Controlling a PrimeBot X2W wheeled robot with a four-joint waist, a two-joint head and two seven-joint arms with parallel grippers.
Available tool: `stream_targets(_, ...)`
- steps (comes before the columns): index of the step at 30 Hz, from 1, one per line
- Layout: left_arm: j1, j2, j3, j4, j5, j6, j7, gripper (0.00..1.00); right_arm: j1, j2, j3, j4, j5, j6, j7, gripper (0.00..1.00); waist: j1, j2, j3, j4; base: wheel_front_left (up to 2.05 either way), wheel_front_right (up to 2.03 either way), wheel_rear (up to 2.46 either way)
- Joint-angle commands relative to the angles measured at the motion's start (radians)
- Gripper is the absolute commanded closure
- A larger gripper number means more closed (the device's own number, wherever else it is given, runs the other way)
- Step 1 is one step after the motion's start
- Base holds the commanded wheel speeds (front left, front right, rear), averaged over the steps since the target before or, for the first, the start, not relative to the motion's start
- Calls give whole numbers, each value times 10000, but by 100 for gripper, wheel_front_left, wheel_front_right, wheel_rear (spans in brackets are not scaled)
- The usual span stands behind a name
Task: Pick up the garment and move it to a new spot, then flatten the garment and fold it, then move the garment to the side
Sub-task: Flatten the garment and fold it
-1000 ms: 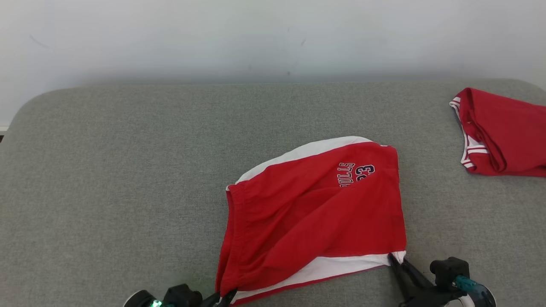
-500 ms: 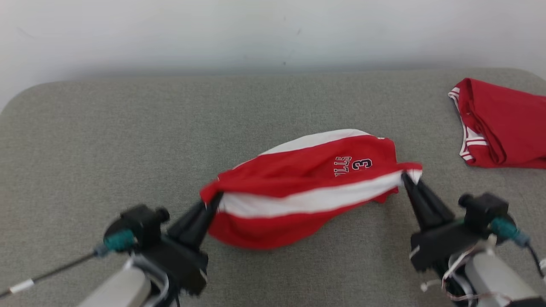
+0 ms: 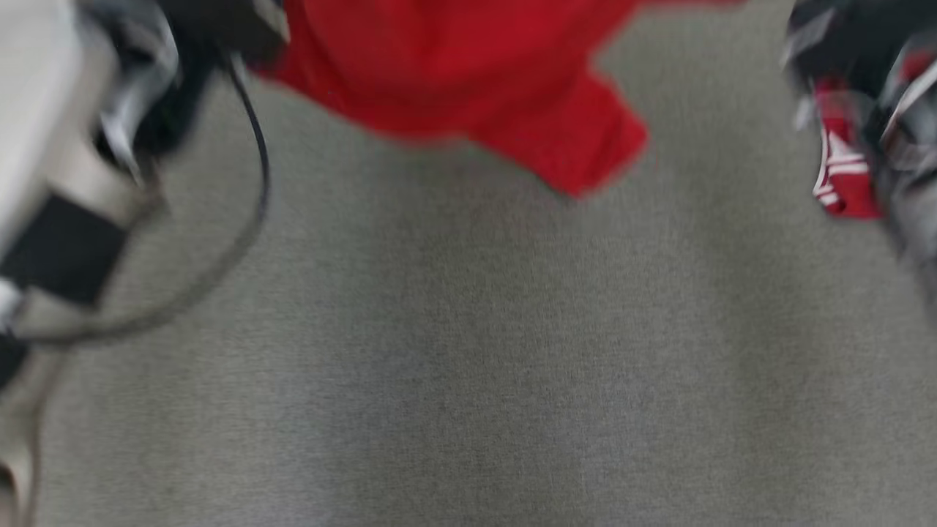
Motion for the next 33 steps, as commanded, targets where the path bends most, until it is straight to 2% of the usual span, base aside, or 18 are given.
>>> stream_targets(1, -1041, -44, 14, 307, 22, 10, 253, 100, -1072, -4, -65, 170, 120, 6, 250, 100, -3, -2, 1670, -468, 0, 0, 0)
stream_targets(8, -4735, -439, 188, 2155, 176, 12, 643, 100, -4994, 438, -709, 1738, 915, 6, 1264, 100, -3, -2, 3075, -790, 0, 0, 0)
stream_targets(15, -6949, -816, -236, 3718, 166, 12, 315, 100, -7508, 682, -535, 3488, 184, 6, 1052, 100, -3, -2, 3864, -963, 0, 0, 0)
stream_targets(24, -7571, -902, -850, 4664, -215, 12, -194, 100, -8145, 879, 110, 4513, 145, 6, 633, 100, -3, -2, 4293, -1112, 0, 0, 0)
stream_targets(33, -6876, -700, -1519, 4720, -689, 12, -733, 100, -7533, 868, 559, 4899, 518, 6, -33, 100, -3, -2, 4332, -1101, 0, 0, 0)
